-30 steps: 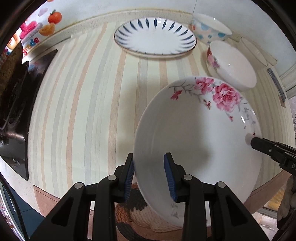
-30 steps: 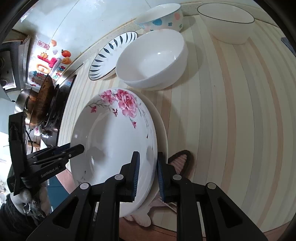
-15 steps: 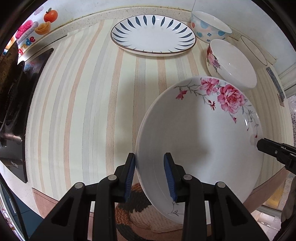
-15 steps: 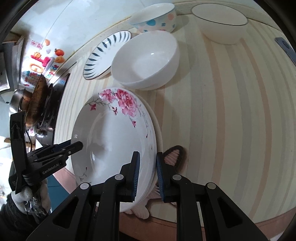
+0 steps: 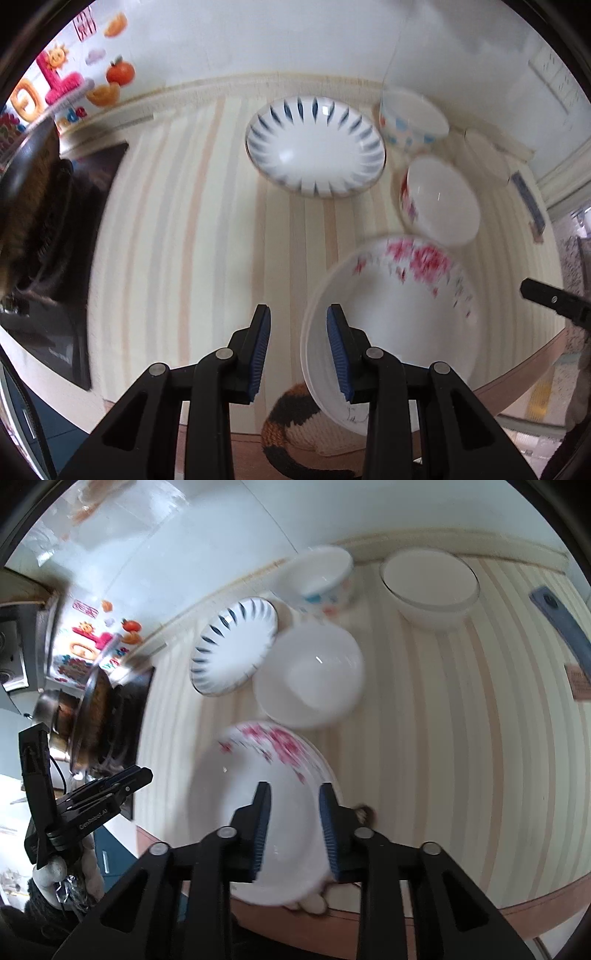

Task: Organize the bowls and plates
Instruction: 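Grasp the blue-striped plate rim with the right tool while the left tool grips it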

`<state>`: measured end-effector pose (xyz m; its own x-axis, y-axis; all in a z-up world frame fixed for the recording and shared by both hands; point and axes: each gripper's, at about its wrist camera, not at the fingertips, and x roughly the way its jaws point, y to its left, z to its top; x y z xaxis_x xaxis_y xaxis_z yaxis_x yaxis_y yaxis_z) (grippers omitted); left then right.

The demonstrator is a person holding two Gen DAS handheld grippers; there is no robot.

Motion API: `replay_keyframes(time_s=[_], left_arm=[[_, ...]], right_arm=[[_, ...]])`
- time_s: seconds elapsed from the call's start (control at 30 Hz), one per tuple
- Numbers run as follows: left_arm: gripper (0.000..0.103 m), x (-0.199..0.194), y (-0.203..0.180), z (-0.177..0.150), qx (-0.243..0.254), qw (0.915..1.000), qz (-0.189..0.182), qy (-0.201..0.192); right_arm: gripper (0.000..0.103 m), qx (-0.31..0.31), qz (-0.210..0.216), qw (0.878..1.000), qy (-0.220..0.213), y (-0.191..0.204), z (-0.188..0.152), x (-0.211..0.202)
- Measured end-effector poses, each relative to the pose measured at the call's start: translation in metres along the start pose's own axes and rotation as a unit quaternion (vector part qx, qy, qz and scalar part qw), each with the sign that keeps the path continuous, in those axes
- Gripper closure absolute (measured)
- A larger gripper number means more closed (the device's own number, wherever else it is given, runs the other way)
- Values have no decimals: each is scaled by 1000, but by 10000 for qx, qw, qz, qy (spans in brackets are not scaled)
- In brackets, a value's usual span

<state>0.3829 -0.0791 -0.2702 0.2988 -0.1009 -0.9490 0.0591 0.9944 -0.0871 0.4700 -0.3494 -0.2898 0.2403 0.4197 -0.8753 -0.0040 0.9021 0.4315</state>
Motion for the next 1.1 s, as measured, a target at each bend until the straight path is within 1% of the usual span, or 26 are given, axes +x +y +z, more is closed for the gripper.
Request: replay_keyframes(time_s=[0.03, 0.1, 0.23, 0.3, 0.37, 0.47, 0.57, 0.63, 0.73, 0.77, 0.83, 0.9, 0.97, 1.0, 1.07, 1.1], left_arm=[[73, -7, 3, 10, -27, 10000, -58, -75], [73, -13, 8, 27, -27, 9998, -149, -118], [73, -8, 25, 72, -94, 9996, -194, -169], [73, 6, 40, 99, -211, 9993, -265, -177], [73, 25, 50, 119, -252, 9992, -307, -108], [73, 60, 59, 144, -63, 9998, -203, 62], [73, 94, 63, 162, 88, 9994, -181, 292], [73, 114, 68, 172, 92, 9986, -201, 485], [73, 140, 73, 182, 46, 9957, -471, 794], [73, 147, 74, 184, 35, 9939, -628, 907], [73, 160, 74, 187, 14, 9912, -779, 1072], [73, 167, 72, 189, 11, 9889, -913, 1171], [73, 168, 68, 190, 109, 9890, -942, 1132], [73, 169, 65, 191, 164, 9885, -964, 1153], [74, 170, 60, 192, 223, 9887, -964, 1130], [73, 169, 58, 192, 258, 9885, -987, 1115]], right_arm=[[65, 21, 11, 10000, -20, 5, 8, -2], [62, 44, 84, 10000, -9, 19, 26, -1], [61, 213, 226, 9995, -50, 43, 73, 11], [61, 260, 209, 9994, 3, 53, 100, 26], [61, 308, 60, 9995, 59, 61, 127, 48], [61, 354, -202, 9988, 254, 64, 161, 86], [61, 515, -392, 9966, 511, 57, 182, 119], [61, 538, -547, 9944, 726, 53, 190, 141], [61, 566, -768, 9910, 943, 47, 196, 161], [61, 588, -785, 9904, 974, 44, 197, 164], [61, 650, -820, 9890, 1045, 39, 196, 172], [61, 679, -845, 9883, 1073, 34, 197, 177], [61, 665, -822, 9884, 1087, 31, 197, 182], [62, 660, -803, 9883, 1115, 30, 197, 185], [71, 600, -834, 9883, 1130, 26, 196, 191], [79, 542, -857, 9893, 1053, 26, 196, 190]])
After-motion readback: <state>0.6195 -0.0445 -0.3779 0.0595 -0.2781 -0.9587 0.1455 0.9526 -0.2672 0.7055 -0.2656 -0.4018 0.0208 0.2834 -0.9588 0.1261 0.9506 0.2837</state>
